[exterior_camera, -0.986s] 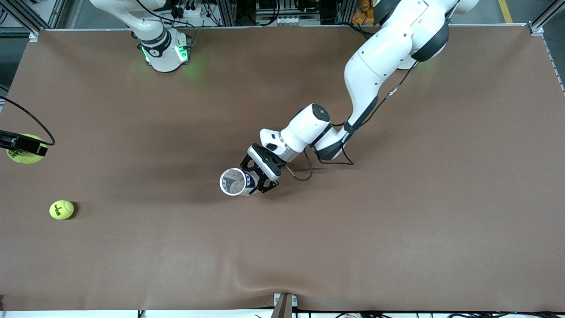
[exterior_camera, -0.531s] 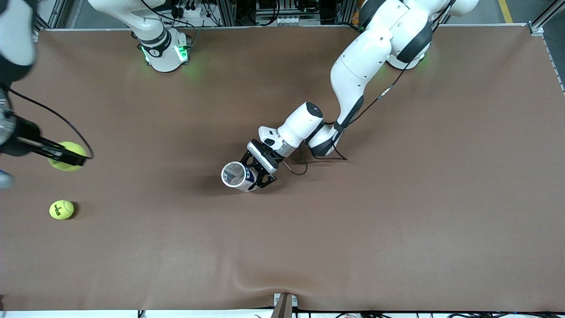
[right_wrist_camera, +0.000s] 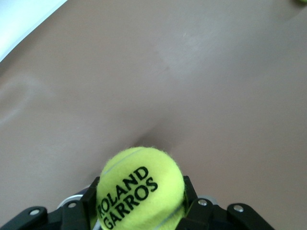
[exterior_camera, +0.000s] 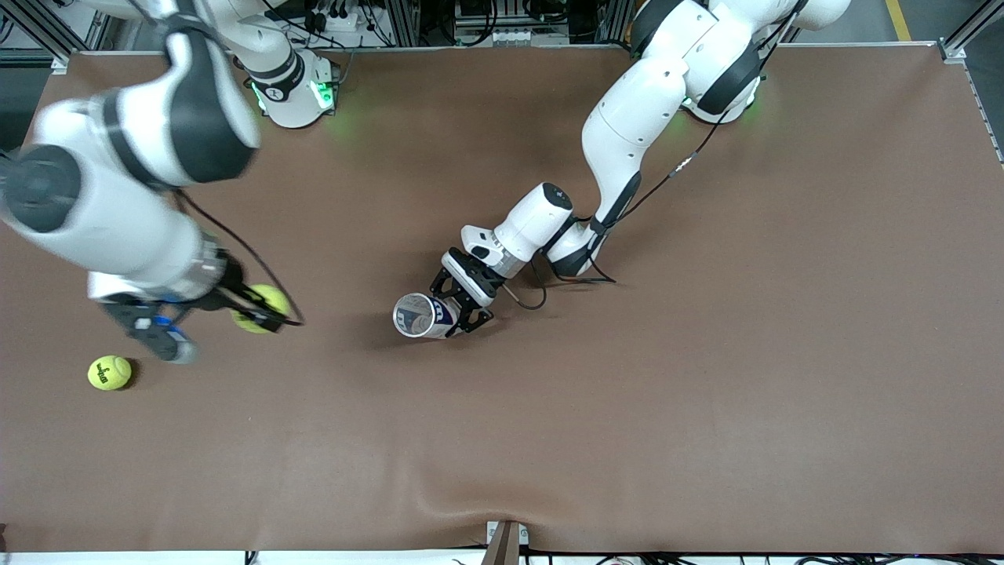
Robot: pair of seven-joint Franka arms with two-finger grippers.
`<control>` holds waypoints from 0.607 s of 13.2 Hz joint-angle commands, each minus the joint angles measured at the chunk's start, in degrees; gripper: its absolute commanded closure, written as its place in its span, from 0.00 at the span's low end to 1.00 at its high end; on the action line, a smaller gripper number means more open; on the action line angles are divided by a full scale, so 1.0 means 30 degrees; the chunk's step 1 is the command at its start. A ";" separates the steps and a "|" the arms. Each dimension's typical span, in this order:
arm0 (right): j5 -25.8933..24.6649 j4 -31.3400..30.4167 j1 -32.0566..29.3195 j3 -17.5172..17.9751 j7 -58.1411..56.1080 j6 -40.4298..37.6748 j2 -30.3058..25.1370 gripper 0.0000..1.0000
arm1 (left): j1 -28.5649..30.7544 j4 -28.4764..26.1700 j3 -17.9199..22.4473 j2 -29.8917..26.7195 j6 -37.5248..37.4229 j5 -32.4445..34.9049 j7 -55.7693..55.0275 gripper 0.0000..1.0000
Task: Insert tennis ball vertically with right arm
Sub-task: 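Carry the Roland Garros ball with the right gripper over the can opening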
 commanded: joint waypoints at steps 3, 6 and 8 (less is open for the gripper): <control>-0.0394 0.0347 0.2659 -0.0283 0.3982 0.1332 0.1912 1.00 | -0.0310 0.0442 0.0234 0.0323 0.0333 -0.0319 -0.0230 0.41; -0.0541 0.0348 0.3688 -0.0254 0.5422 0.1567 0.2382 1.00 | -0.0310 0.0413 0.0234 0.0323 0.0333 -0.0348 -0.0230 0.41; -0.0599 0.0348 0.4040 -0.0254 0.5862 0.1654 0.2733 1.00 | -0.0340 0.0413 0.0234 0.0323 0.0333 -0.0407 -0.0230 0.41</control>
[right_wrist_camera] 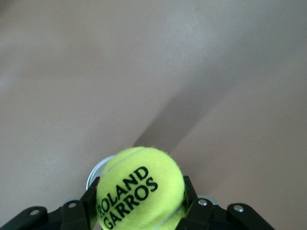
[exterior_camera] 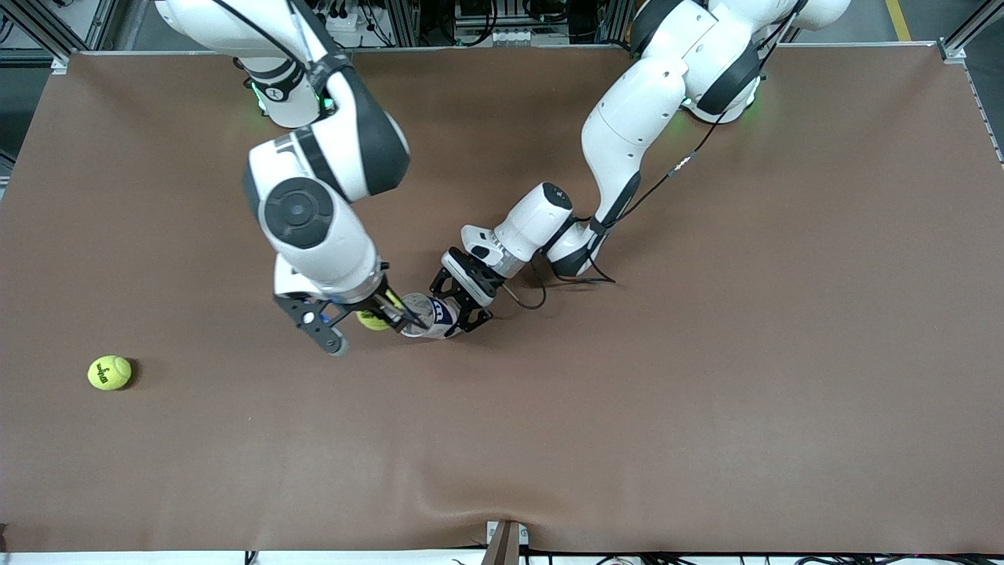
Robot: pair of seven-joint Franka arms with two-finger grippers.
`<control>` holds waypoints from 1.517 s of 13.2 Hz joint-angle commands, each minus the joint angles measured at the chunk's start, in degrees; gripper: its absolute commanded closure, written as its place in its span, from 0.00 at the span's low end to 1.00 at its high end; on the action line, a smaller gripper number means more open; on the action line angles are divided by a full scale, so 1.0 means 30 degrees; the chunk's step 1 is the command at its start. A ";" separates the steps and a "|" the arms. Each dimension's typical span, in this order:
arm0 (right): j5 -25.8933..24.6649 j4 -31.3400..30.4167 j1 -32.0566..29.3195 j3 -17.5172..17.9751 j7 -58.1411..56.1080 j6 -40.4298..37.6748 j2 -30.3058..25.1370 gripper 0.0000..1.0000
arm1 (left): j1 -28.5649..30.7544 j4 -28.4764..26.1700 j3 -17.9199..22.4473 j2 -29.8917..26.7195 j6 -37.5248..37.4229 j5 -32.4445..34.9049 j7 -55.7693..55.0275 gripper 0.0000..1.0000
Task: Insert tennis ball vertically with right arm
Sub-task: 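Carry the Roland Garros ball with the right gripper over the can opening, then open the right gripper to drop the ball into the can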
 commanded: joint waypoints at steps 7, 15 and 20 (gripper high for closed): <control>-0.0320 0.0308 0.0922 -0.0228 0.1080 0.0328 0.1196 1.00 | -0.0294 0.0315 0.0259 0.0315 0.0320 -0.0406 -0.0230 0.40; -0.0728 0.0279 0.1274 -0.0228 0.1693 0.0328 0.1285 0.00 | -0.0323 0.0198 0.0259 0.0315 0.0320 -0.0699 -0.0230 0.34; -0.0760 0.0279 0.1129 -0.0344 0.1579 -0.0604 0.0731 0.00 | -0.0323 0.0168 0.0259 0.0315 0.0320 -0.0728 -0.0230 0.34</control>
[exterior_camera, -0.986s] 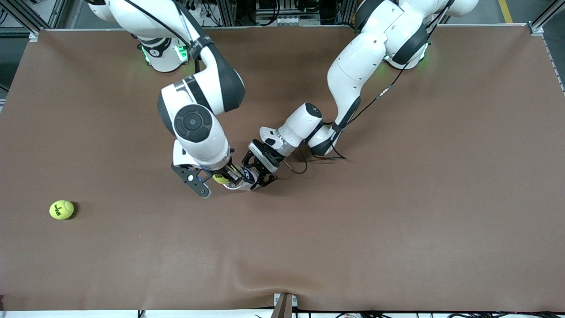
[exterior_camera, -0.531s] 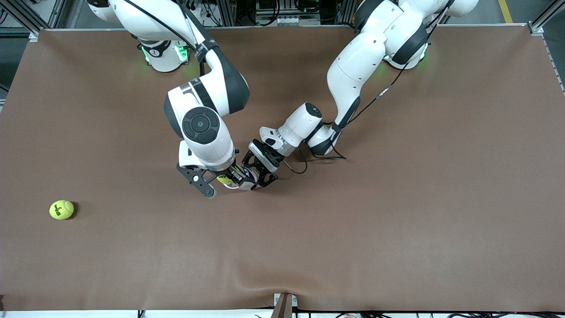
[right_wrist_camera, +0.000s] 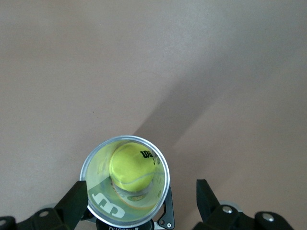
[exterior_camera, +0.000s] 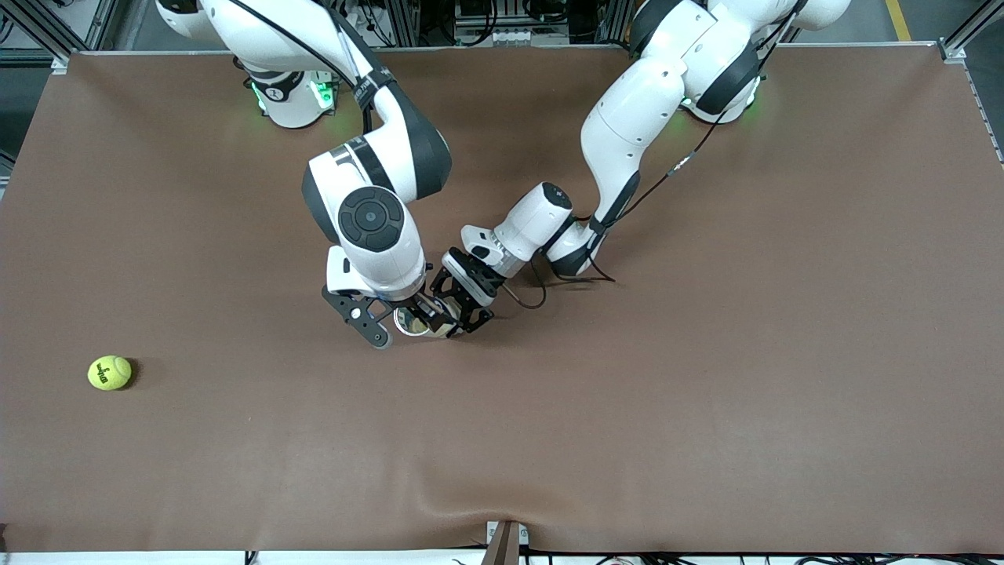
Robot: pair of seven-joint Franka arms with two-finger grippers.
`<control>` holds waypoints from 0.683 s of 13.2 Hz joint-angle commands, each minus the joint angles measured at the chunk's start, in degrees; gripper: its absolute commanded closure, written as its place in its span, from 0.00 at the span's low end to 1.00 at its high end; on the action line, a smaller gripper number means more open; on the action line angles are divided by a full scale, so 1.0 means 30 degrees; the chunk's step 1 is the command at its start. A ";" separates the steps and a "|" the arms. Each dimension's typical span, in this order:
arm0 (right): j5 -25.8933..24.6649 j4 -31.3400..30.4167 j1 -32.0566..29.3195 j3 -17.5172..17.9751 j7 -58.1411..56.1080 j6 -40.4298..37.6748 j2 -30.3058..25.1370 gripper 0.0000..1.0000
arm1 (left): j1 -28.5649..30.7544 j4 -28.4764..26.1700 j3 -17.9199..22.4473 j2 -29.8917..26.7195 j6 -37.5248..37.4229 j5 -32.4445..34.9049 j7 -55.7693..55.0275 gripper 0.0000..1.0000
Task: Insert tennis ball vertically with right arm
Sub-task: 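Open the right gripper to drop the ball into the can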
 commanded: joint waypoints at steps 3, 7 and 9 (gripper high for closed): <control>-0.0215 0.0180 -0.1192 -0.0293 -0.1192 -0.2875 -0.1789 0.00 | -0.0389 0.0168 0.0219 0.0259 0.0237 -0.0872 -0.0225 0.34; 0.0047 0.0209 -0.4176 -0.0293 -0.6199 -0.5632 -0.3458 0.00 | -0.0420 0.0138 0.0219 0.0229 0.0237 -0.1019 -0.0225 0.27; 0.0078 0.0238 -0.6168 -0.0293 -0.9067 -0.6453 -0.4104 0.00 | -0.0420 0.0138 0.0219 0.0229 0.0237 -0.1078 -0.0225 0.26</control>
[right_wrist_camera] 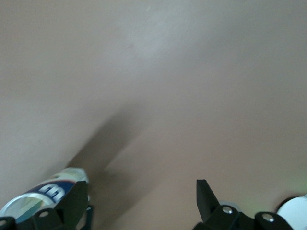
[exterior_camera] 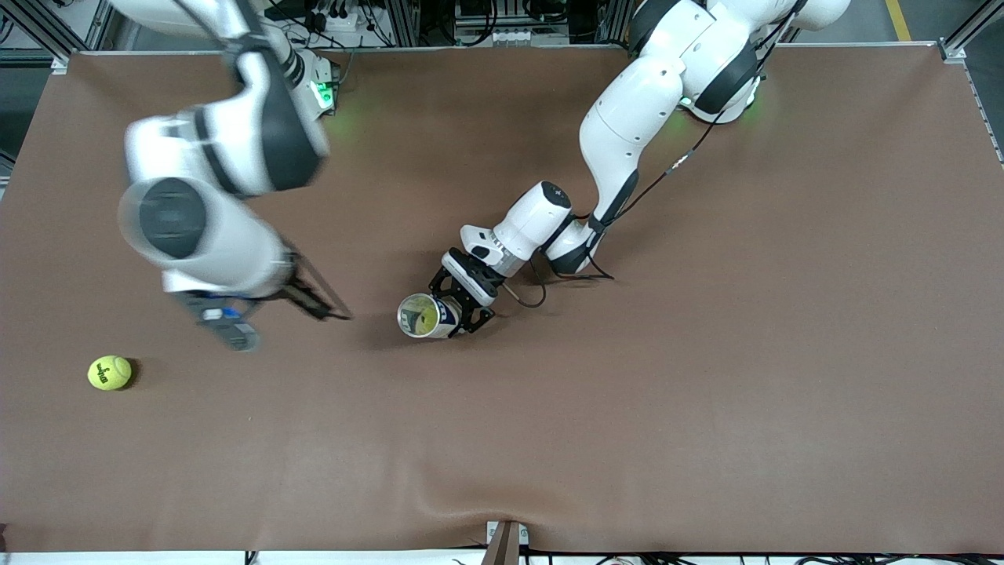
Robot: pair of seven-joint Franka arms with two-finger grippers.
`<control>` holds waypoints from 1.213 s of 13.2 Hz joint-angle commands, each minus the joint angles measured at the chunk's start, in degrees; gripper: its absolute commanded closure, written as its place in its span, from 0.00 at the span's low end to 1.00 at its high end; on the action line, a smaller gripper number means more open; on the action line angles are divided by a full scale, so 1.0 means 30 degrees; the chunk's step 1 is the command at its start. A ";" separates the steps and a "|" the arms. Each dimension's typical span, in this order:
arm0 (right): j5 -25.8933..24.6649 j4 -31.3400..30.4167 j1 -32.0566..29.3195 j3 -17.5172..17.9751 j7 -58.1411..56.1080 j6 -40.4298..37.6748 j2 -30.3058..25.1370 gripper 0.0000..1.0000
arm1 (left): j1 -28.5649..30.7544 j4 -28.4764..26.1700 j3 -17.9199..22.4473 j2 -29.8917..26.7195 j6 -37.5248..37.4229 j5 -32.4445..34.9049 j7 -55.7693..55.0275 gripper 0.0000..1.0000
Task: Insert tennis ball vertically with right arm
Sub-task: 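Move the right gripper back to the Wilson ball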
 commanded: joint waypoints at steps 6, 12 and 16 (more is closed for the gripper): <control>-0.0090 -0.0341 -0.7858 0.0363 -1.1015 -0.0478 -0.0986 0.00 | -0.0280 -0.0296 0.0218 0.0080 0.0184 -0.0505 -0.0181 0.19; -0.0033 -0.0517 -1.1029 0.0363 -1.4335 0.3533 0.0974 0.00 | -0.0251 -0.0851 0.0218 -0.0095 0.0184 -0.0505 -0.0152 0.16; -0.0091 -0.1249 -1.2201 0.0363 -1.6033 0.7427 0.3138 0.00 | -0.0222 -0.1556 0.0218 -0.0564 0.0184 -0.0535 -0.0152 0.16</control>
